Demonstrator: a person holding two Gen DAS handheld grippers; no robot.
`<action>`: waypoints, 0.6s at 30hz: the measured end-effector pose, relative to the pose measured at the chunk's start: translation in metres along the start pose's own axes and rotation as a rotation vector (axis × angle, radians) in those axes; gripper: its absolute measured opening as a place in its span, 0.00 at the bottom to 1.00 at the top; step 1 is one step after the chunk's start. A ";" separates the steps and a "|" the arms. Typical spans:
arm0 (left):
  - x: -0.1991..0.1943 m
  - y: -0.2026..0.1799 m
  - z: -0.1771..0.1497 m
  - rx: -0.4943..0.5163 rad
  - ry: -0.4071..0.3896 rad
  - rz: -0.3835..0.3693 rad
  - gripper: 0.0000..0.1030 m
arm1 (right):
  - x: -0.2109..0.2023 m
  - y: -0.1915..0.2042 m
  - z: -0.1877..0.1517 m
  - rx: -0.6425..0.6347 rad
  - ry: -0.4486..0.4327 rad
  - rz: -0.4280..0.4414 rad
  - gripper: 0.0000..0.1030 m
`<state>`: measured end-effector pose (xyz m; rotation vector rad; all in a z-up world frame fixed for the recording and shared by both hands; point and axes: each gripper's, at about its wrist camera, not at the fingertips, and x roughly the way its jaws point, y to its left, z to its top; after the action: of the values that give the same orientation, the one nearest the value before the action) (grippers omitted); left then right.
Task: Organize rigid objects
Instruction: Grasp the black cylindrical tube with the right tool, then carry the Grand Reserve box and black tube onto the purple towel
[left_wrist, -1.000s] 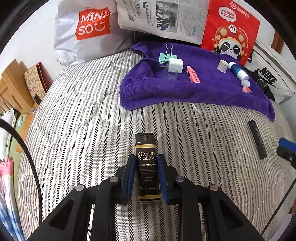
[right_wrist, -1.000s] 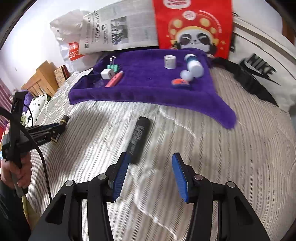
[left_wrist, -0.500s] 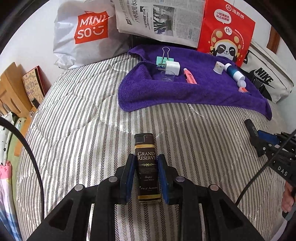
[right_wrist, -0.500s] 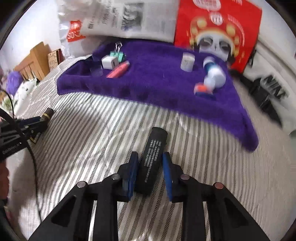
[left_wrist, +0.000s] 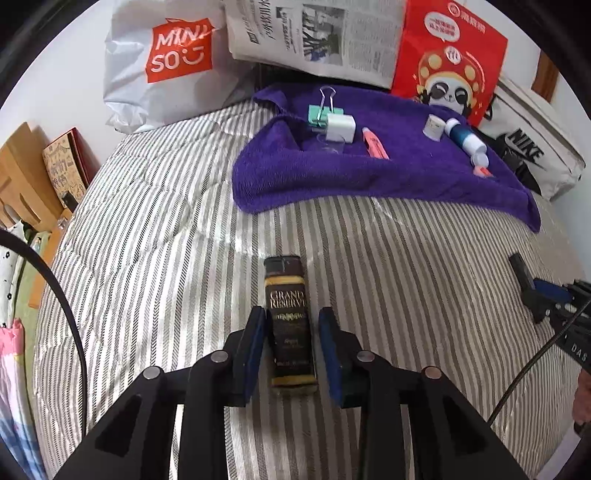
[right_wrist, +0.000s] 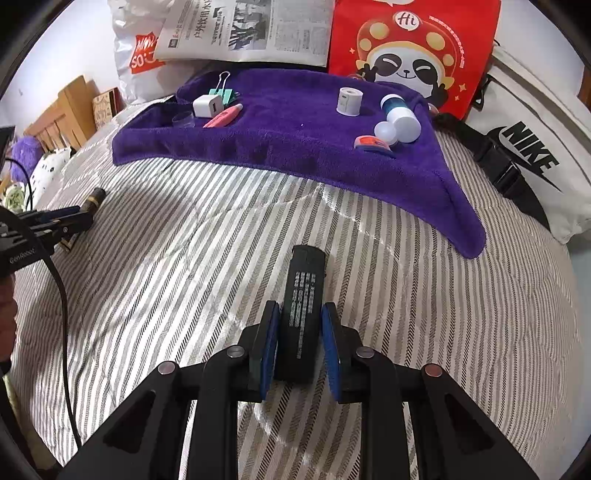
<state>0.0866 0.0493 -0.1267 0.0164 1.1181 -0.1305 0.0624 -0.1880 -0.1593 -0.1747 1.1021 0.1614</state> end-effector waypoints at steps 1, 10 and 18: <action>0.000 -0.001 -0.001 0.008 -0.001 0.002 0.29 | 0.000 -0.002 0.000 0.011 0.000 0.010 0.23; 0.003 0.000 0.003 0.012 -0.008 -0.005 0.29 | 0.004 -0.002 0.001 0.026 -0.038 0.004 0.23; 0.004 0.000 0.005 0.010 0.007 -0.003 0.29 | 0.003 -0.003 -0.002 0.043 -0.067 -0.001 0.23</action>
<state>0.0926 0.0483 -0.1281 0.0242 1.1244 -0.1390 0.0626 -0.1908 -0.1632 -0.1304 1.0378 0.1417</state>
